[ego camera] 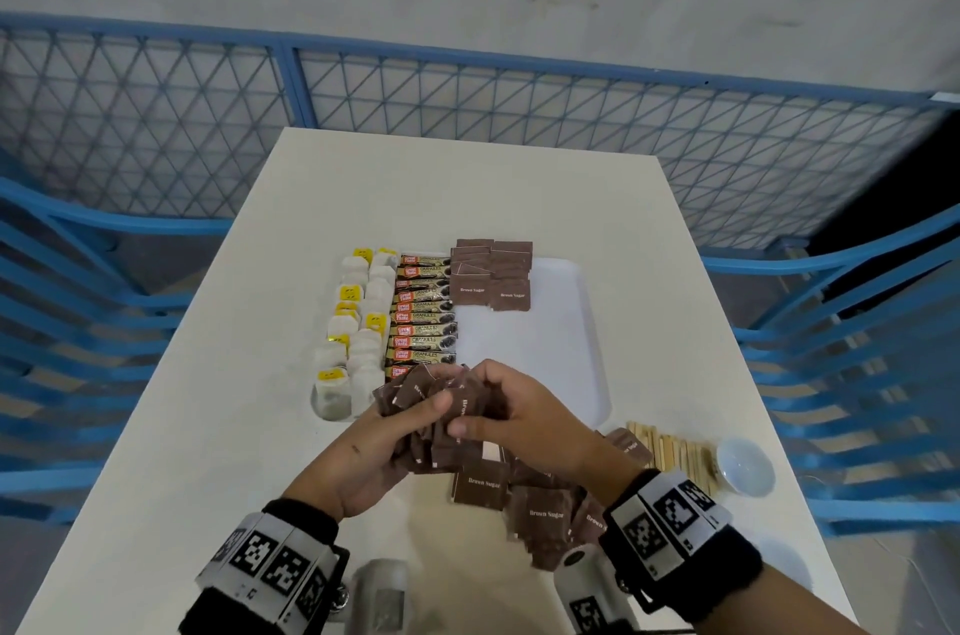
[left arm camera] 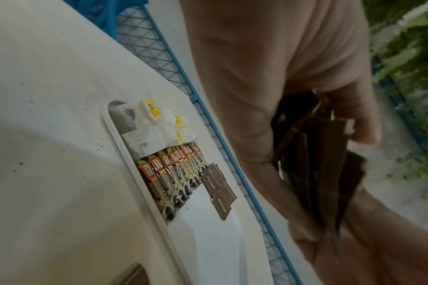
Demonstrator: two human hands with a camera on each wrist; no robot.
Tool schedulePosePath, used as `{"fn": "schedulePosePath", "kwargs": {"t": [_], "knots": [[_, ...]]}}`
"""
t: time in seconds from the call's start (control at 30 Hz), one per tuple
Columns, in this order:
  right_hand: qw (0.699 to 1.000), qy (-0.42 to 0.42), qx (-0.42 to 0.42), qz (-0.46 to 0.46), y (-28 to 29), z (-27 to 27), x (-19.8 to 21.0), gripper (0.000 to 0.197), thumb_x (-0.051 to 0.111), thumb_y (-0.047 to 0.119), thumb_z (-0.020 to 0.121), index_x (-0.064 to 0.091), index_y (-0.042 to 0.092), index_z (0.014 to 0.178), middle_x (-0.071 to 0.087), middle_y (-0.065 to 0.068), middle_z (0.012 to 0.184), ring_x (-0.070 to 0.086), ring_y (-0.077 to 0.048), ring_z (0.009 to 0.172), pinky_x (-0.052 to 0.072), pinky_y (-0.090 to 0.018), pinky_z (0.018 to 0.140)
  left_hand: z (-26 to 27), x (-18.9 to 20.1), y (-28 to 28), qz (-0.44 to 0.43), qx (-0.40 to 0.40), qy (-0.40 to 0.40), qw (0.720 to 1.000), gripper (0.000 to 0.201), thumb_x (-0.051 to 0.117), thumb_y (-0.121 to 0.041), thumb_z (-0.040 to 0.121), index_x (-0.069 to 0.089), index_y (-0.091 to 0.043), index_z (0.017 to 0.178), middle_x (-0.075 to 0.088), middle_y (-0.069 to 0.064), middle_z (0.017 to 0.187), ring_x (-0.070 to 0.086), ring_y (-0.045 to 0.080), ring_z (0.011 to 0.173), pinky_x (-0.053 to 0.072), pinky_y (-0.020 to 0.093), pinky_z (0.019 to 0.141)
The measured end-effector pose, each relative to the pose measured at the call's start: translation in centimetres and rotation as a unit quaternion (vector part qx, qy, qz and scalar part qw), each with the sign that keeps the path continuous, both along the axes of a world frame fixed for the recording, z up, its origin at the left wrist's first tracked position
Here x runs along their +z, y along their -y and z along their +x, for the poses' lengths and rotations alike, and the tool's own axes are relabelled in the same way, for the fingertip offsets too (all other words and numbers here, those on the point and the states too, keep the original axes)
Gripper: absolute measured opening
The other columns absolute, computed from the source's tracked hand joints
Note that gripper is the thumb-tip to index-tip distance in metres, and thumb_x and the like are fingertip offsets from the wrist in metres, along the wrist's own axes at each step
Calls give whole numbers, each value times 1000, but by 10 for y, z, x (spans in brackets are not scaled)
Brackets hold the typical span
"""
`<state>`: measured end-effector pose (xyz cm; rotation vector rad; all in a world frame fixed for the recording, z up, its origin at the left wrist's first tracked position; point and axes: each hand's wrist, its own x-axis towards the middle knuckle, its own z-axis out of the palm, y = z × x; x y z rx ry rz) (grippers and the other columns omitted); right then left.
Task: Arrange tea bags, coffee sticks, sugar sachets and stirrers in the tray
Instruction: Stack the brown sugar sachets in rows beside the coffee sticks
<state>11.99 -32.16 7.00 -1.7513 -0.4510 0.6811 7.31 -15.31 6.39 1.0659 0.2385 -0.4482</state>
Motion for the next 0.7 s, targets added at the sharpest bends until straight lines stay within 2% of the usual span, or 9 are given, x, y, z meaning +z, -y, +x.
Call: {"fn": "schedulePosePath", "kwargs": {"t": [0.07, 0.13, 0.2, 0.33, 0.4, 0.53, 0.6, 0.7], "knots": [[996, 74, -9, -56, -2, -2, -2, 32, 74, 23, 78, 51, 35, 96, 49, -3, 109, 50, -8, 98, 39, -5, 79, 0, 3, -2, -11, -2, -7, 1000, 46, 70, -20, 70, 62, -20, 115, 68, 16, 112, 69, 27, 93, 58, 43, 74], [994, 87, -25, -67, -1, -3, -2, 44, 76, 26, 76, 46, 36, 106, 43, 1, 108, 44, -4, 97, 34, -2, 74, -1, 4, -3, -17, -5, -10, 1000, 55, 73, -19, 63, 61, -19, 117, 70, 14, 108, 70, 26, 91, 59, 41, 69], [997, 45, -33, -44, 1, -2, -3, 47, 77, 26, 74, 42, 35, 105, 47, 2, 107, 49, -3, 91, 39, -7, 71, -2, 3, -2, -14, -3, -16, 1000, 64, 75, -22, 55, 61, -16, 117, 70, 15, 107, 70, 27, 89, 58, 41, 69], [999, -30, -9, -33, 10, 2, -2, 33, 77, 27, 75, 46, 29, 88, 59, 8, 91, 57, -6, 81, 49, -21, 71, -1, 1, 2, -2, 10, -13, 1000, 67, 75, -22, 55, 58, -8, 118, 70, 17, 106, 69, 29, 91, 58, 39, 71], [999, -43, 1, -25, 14, 5, -1, 27, 74, 24, 78, 48, 25, 86, 62, 7, 86, 60, -7, 78, 50, -20, 67, 0, 1, 5, 2, 22, -10, 1000, 61, 73, -17, 61, 57, -6, 118, 71, 16, 104, 70, 28, 90, 58, 37, 68], [998, -58, -14, -22, 25, 16, 1, 19, 67, 17, 85, 49, 17, 80, 59, 3, 78, 60, -8, 69, 47, -19, 58, 3, 0, 14, 26, 71, -5, 997, 47, 65, -13, 64, 60, -8, 110, 73, 11, 83, 71, 23, 72, 55, 31, 55], [995, -93, -17, 3, 32, 21, 3, 14, 60, 8, 89, 48, 12, 84, 58, 2, 77, 63, -5, 66, 50, -18, 57, 4, -1, 18, 47, 103, -8, 994, 44, 62, -12, 64, 61, -7, 107, 71, 11, 70, 69, 22, 61, 54, 29, 50], [988, -145, -17, 43, 42, 29, 5, 9, 52, 2, 92, 46, 7, 96, 63, -2, 82, 69, -20, 74, 55, -24, 58, 5, -2, 26, 76, 133, -21, 988, 43, 64, -13, 61, 62, -8, 104, 68, 14, 63, 67, 22, 55, 55, 30, 49]]}}
